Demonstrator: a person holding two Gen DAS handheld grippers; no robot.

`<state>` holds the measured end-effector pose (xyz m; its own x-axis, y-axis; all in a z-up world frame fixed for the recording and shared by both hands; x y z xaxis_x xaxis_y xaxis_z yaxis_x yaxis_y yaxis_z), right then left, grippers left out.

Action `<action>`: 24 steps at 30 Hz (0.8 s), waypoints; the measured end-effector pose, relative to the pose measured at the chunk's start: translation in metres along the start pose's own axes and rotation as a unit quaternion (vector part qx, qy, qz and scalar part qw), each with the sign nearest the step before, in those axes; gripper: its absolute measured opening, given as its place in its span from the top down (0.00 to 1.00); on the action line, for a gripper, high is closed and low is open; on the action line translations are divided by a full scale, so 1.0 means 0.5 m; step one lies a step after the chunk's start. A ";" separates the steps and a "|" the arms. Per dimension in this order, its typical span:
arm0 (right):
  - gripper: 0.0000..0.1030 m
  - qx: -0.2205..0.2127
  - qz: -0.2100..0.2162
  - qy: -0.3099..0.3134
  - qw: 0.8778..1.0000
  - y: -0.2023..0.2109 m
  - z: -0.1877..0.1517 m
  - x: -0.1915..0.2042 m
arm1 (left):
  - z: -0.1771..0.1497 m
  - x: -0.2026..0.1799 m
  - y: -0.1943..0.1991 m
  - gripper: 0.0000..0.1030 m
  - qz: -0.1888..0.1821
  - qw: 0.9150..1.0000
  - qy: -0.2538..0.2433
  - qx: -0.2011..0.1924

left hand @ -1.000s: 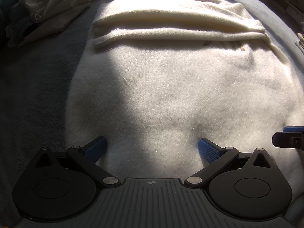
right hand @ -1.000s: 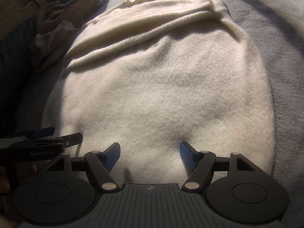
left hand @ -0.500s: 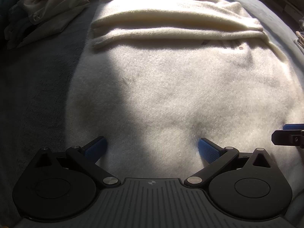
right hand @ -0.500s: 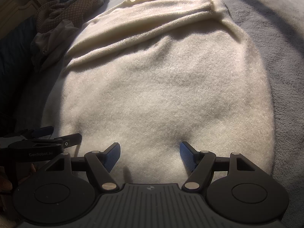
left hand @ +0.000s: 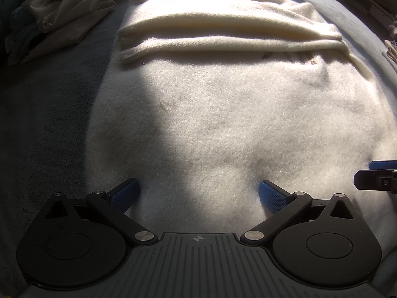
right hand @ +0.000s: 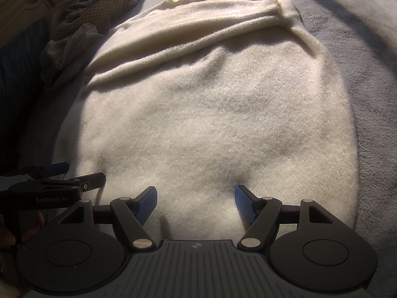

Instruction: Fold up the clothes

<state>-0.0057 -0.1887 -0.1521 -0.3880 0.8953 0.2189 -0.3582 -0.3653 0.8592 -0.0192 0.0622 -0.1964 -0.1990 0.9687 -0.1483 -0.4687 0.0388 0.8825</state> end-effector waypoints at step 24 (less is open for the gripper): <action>0.37 -0.039 -0.083 0.148 0.985 0.101 -0.115 -0.031 | -0.033 0.118 0.103 0.00 -0.124 0.990 0.021 -0.059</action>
<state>-0.0666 -0.2354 -0.1389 -0.5457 0.8345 -0.0756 -0.4972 -0.2498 0.8309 -0.0691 0.1173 -0.1672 -0.0985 0.9219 -0.3747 -0.6047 0.2436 0.7583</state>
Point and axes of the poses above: each gripper's, at about its wrist camera, not at the fingertips, and y roughly against the way its jaws point, x to its left, z to its top, the point moved 9 cm from there along -y, roughly the way its jaws point, and after that the axes turned 15 degrees about y, right-handed, at the moved point
